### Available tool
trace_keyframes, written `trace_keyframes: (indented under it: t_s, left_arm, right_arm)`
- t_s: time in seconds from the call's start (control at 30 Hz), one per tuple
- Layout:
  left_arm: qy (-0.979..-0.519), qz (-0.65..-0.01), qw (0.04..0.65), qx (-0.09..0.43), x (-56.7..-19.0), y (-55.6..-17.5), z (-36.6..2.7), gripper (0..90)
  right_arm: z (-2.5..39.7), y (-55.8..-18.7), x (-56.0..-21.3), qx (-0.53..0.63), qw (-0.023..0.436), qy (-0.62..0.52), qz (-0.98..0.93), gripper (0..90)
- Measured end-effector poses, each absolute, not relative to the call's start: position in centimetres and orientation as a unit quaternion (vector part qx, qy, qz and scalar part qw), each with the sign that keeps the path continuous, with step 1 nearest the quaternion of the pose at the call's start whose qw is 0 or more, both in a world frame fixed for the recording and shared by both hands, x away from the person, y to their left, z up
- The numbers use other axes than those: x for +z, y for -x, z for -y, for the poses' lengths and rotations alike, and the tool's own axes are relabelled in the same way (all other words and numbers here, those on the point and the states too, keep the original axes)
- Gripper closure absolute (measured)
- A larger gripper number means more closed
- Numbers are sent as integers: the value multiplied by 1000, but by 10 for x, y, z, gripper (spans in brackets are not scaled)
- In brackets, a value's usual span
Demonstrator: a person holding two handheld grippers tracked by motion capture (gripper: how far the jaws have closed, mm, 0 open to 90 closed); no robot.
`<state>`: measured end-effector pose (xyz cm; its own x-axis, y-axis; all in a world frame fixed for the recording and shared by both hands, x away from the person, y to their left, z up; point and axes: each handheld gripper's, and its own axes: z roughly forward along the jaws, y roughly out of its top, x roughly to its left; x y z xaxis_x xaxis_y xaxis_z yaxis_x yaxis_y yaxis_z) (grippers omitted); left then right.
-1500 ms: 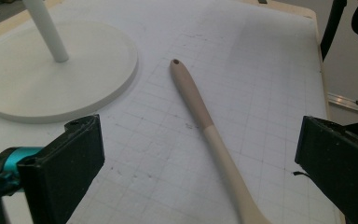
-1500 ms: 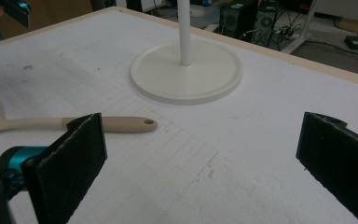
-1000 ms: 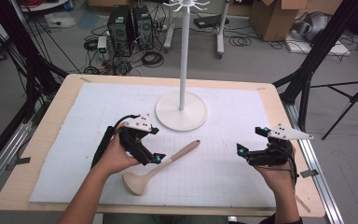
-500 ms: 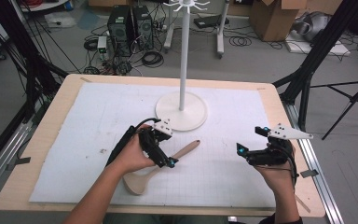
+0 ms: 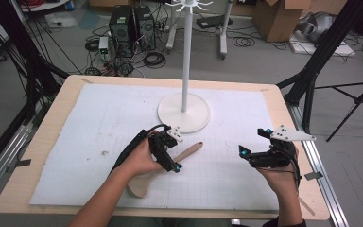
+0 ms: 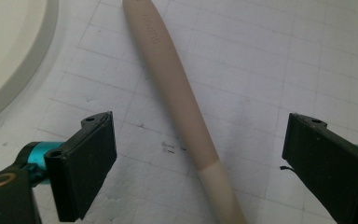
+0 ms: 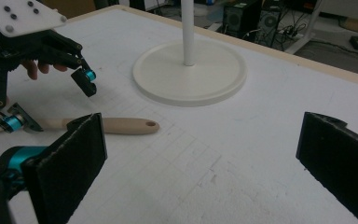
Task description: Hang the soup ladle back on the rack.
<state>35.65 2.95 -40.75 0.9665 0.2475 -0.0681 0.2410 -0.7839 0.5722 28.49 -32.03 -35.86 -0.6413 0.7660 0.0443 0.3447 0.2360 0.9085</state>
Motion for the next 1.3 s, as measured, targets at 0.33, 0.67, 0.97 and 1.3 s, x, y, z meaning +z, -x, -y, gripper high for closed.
trace_keyframes:
  t_s: [0.33, 0.67, 0.97, 1.3]
  left_arm:
    - [-951, -127, 283, 8, -411, -357, -27, 266]
    - [-956, -126, 266, 11, -413, -357, -26, 398]
    - [-960, -125, 250, 33, -417, -354, -22, 505]
    - [-960, -123, 251, 17, -416, -355, -24, 591]
  right_arm:
    - [321, -285, -358, 498, 211, -368, -756, 1]
    - [320, -285, -359, 498, 210, -368, -757, 1]
    - [321, -285, -359, 499, 211, -368, -756, 1]
    - [320, -285, -359, 497, 209, -368, -757, 1]
